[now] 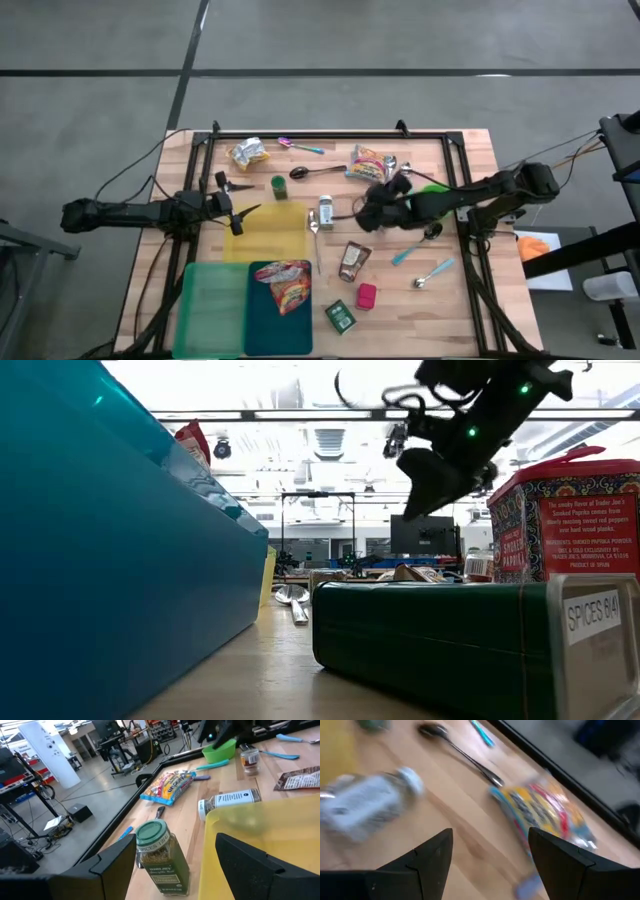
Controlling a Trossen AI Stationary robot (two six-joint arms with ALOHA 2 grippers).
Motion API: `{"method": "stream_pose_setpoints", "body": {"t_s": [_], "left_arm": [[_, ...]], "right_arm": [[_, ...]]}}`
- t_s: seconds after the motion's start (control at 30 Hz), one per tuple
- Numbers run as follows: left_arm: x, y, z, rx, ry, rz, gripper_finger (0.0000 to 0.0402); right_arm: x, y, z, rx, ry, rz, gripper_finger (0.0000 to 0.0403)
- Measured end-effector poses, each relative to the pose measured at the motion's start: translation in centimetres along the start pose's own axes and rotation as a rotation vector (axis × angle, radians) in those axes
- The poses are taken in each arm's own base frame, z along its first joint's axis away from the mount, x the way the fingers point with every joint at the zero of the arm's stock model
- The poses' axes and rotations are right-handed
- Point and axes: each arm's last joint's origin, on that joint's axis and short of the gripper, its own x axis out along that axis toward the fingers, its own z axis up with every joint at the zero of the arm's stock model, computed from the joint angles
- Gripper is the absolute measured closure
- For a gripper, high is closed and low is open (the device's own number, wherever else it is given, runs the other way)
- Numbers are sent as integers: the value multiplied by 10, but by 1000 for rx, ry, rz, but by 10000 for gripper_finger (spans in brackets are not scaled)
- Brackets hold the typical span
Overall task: Pick & Place Food Item
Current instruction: Put the blue noodle pack into the blue bin
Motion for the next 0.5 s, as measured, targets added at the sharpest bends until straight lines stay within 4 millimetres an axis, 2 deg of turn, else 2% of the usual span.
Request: {"method": "stream_pose_setpoints", "body": {"t_s": [0.13,0.27,0.5], "left_arm": [[0,0,0,0,1,-1,126],[0,0,0,0,1,-1,126],[0,0,0,0,1,-1,126]], "right_arm": [[6,-20,6,48,132,-90,145],[18,-34,14,102,266,-43,145],[35,-53,21,86,315,-65,145]]}}
